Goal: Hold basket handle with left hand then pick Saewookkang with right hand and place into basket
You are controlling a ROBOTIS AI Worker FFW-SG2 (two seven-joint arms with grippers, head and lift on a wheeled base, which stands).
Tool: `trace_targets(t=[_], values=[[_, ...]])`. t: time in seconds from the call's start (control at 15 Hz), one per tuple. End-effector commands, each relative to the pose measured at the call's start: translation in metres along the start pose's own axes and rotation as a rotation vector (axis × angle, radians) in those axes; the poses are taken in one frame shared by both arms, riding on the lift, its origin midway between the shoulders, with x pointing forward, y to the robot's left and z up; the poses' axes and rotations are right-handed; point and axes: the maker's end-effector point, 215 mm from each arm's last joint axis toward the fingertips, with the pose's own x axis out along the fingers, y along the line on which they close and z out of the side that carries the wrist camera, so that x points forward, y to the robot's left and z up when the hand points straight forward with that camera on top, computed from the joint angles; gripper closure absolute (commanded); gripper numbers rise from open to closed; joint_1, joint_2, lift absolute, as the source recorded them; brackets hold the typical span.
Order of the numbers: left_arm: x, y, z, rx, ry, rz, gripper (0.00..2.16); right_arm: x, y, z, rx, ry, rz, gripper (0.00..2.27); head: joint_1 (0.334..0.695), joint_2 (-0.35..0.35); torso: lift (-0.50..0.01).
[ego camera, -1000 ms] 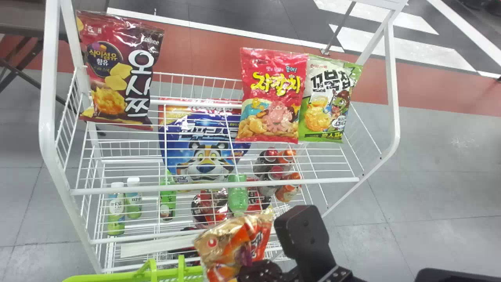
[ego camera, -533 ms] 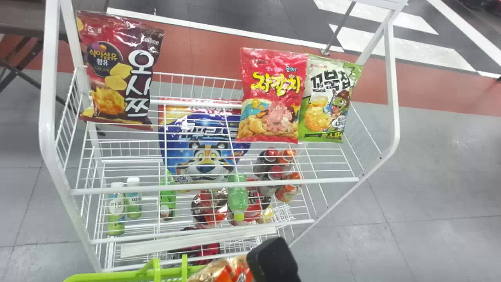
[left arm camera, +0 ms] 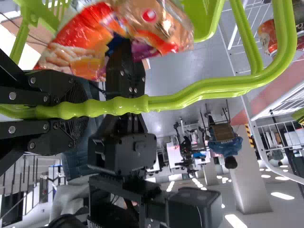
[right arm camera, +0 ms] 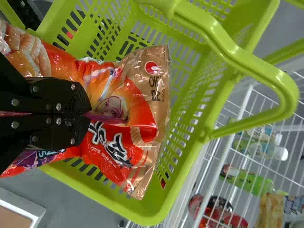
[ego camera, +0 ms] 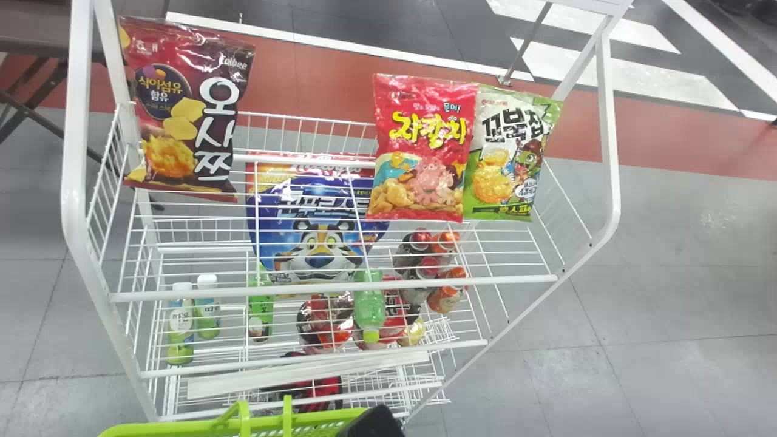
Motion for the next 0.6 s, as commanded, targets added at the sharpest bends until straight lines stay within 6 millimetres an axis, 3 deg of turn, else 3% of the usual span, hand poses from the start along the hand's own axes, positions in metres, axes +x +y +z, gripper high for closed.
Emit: trace_targets(t=[0.0, 0.13, 0.2, 0.27, 0.33, 0.4, 0.53], values=[[0.000, -0.001, 0.000, 0.000, 0.001, -0.003, 1.70, 0.014, 0.006, -0.002, -0.010, 0.020, 0.019, 2.16, 0.695, -0.350, -0.019], [0.000, -0.001, 0.000, 0.000, 0.000, -0.003, 1.70, 0.025, 0.015, 0.025, 0.027, -0.076, 0.080, 2.02, 0.695, -0.350, -0.019], [0.000, -0.001, 0.000, 0.000, 0.000, -0.005, 1.70, 0.029, 0.015, 0.034, 0.035, -0.102, 0.090, 1.80, 0.695, -0.350, -0.019], [0.000, -0.002, 0.000, 0.000, 0.001, -0.007, 1.70, 0.030, 0.014, 0.040, 0.039, -0.121, 0.086, 1.09, 0.695, -0.350, -0.019], [0.000, -0.002, 0.000, 0.002, 0.001, -0.007, 1.70, 0.029, 0.006, 0.042, 0.037, -0.130, 0.063, 0.12, 0.695, -0.350, -0.019], [0.000, -0.003, 0.000, 0.003, 0.000, -0.007, 1.70, 0.026, -0.002, 0.047, 0.032, -0.144, 0.036, 0.00, 0.695, -0.350, -0.019], [0.000, -0.003, 0.000, 0.005, 0.001, -0.008, 1.70, 0.017, -0.017, 0.052, 0.048, -0.165, 0.008, 0.04, 0.695, -0.350, -0.019]])
